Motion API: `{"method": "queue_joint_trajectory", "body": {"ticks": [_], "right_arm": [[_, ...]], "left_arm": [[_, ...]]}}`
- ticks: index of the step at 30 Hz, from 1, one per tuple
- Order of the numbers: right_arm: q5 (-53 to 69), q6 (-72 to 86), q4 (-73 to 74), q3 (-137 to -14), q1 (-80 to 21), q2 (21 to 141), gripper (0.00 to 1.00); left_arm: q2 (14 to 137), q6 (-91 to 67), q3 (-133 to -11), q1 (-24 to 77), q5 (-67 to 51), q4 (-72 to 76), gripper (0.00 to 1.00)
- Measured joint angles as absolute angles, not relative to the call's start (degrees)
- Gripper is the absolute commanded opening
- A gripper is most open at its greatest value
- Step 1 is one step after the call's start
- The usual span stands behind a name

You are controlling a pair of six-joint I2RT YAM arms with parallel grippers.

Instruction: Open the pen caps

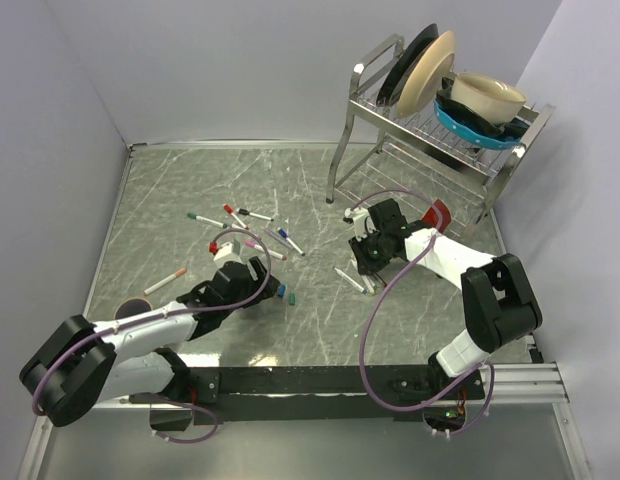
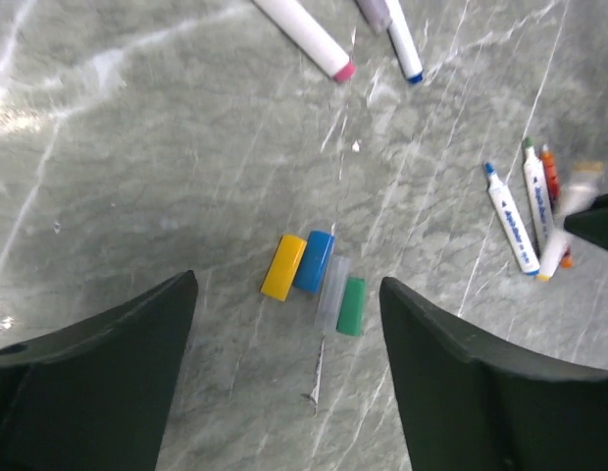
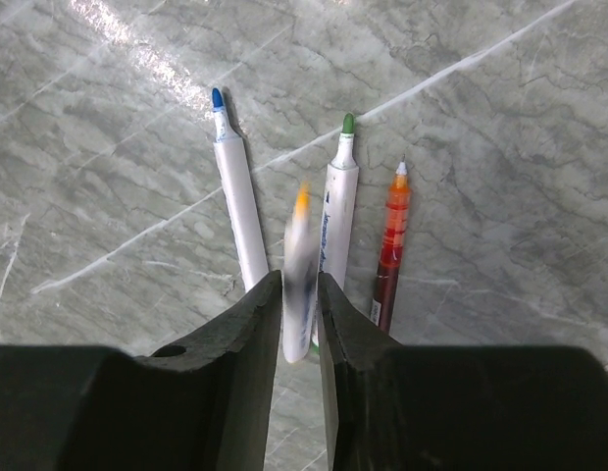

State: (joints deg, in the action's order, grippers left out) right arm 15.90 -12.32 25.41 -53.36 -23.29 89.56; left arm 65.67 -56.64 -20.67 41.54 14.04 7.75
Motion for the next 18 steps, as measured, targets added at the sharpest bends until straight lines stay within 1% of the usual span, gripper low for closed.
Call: {"method": "queue_joint_trajectory", "body": {"ticks": [8,12,15,18], "right_arm": [[16.14,-12.73,26.04,-53.36,-23.31,89.56,0.31],[16.88,-13.63,27.05,-53.67,-23.31,89.36,0.35],[18.57,-15.29,28.62,-54.33,-23.31,88.05,0.36],[20.67,-16.84,29.36,-54.59,-23.38,85.60,0.37]], "left_arm": [[65.71,-56.77,-22.35,38.33,13.43,7.40,0.86],[67.99,-57.78,-24.95,36.93,12.53,7.29,0.86],[71.16,-59.44,-28.14,35.92,12.12,5.80,0.80],[75.81,-62.37,-33.50,35.27,13.28,0.99,0.69]]}}
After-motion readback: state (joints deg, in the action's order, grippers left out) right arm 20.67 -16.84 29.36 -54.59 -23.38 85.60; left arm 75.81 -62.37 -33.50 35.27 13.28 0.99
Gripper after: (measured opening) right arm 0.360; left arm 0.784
